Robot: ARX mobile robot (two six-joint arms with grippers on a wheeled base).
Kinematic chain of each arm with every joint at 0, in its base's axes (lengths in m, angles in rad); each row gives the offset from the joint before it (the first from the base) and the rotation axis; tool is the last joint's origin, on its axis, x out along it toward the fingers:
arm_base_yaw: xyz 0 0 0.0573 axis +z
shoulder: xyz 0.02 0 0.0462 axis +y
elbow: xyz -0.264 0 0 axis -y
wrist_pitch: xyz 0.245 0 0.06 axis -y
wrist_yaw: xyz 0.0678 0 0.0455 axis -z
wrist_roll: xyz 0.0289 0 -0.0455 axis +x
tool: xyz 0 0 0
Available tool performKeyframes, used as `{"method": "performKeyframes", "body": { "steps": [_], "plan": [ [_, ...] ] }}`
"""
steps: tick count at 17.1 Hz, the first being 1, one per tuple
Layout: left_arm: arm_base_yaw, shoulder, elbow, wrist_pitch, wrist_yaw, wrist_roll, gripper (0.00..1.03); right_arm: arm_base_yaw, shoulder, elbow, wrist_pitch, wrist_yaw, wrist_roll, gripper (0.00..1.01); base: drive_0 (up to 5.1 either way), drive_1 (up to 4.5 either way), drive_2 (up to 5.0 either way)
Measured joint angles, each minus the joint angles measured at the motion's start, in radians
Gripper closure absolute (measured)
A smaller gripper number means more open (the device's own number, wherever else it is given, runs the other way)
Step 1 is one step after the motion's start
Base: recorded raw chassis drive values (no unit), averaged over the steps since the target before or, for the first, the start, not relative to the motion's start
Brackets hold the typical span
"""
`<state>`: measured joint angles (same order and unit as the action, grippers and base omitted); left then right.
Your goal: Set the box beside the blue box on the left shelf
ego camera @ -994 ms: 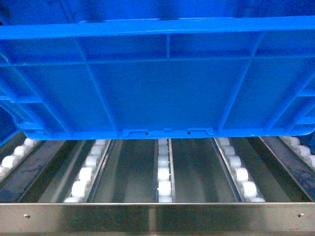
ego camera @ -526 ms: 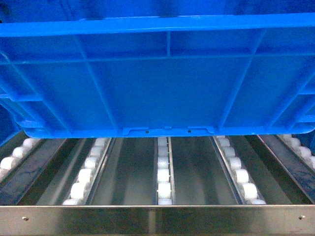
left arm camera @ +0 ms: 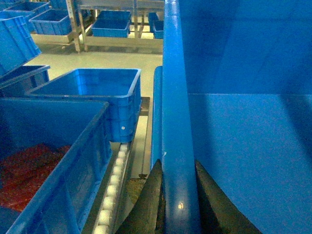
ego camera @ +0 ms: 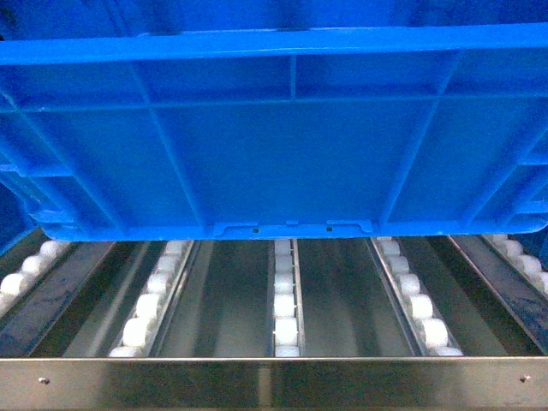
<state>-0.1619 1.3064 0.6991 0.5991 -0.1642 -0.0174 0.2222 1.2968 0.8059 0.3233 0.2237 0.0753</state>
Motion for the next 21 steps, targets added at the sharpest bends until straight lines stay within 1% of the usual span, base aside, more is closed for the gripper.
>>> {"method": "performKeyframes", "body": {
  "steps": [21],
  "plan": [
    [0.0,0.0,0.0,0.0,0.0,0.0,0.94,0.0,0.0,0.0,0.0,0.0,0.0,0.92,0.0,0.0,0.0]
  ]
}}
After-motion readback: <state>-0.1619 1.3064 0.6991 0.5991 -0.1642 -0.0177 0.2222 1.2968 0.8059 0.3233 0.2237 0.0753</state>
